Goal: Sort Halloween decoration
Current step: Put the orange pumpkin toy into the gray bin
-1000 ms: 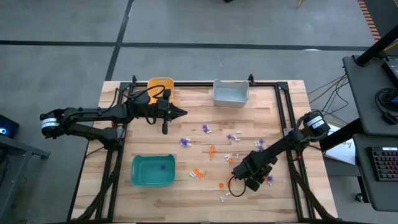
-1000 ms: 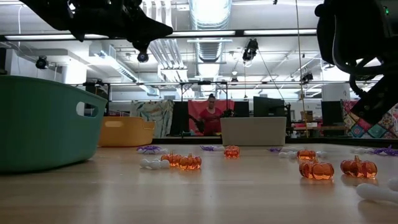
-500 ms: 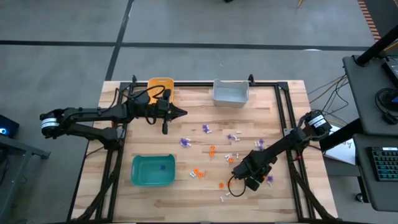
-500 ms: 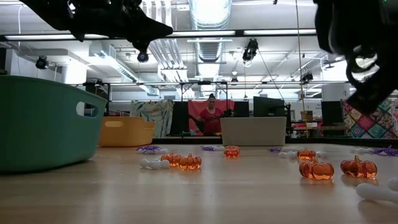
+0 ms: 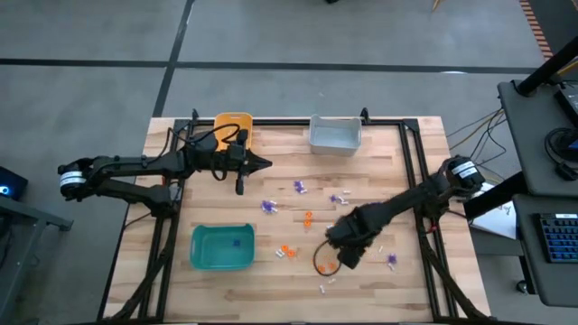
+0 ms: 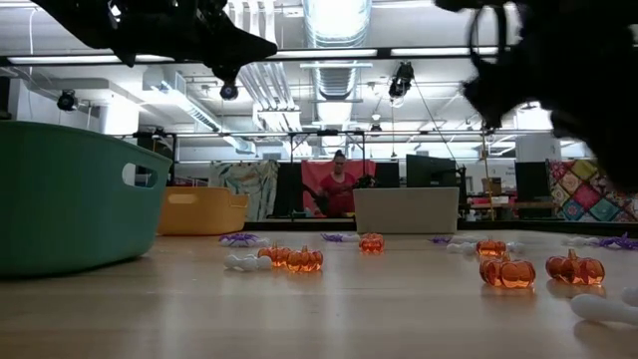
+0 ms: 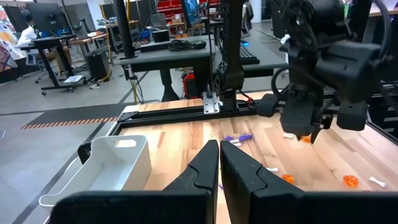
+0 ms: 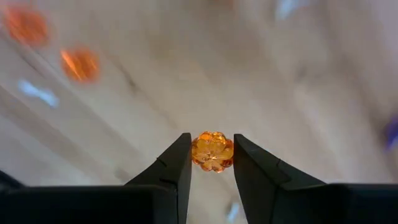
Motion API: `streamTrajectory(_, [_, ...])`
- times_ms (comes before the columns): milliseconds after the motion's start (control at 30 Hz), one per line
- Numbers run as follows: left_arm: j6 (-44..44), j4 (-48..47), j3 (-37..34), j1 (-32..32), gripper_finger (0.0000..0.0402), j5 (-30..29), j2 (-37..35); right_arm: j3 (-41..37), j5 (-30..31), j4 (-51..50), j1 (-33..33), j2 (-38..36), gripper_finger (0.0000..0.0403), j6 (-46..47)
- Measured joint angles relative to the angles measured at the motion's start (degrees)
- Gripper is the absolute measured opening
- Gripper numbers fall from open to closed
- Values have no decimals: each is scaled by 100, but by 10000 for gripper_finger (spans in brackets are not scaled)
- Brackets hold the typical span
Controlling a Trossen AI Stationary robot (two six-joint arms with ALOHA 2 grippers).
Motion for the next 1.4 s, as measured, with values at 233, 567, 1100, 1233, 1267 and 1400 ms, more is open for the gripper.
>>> streamTrajectory(233, [128,9,0,0,0,0,0,637,972,37,-878,0,95,-1381])
streamTrajectory(567, [201,15,0,0,0,0,0,1360,1427,1186,-2434,0,95,-3643])
streamTrajectory(1100, [427,24,0,28,0,-363,-94,2375,1350,1323,-5319,629,95,-4155])
streamTrajectory(1233, [427,22,0,29,0,-450,-94,2378,1072,956,-5791,899,95,-4105])
streamTrajectory(1267, [427,22,0,28,0,-448,-94,2378,1033,787,-5877,972,95,-4075])
streamTrajectory(1400, [429,18,0,28,0,-442,-91,2376,1039,220,-6086,1121,95,-4076])
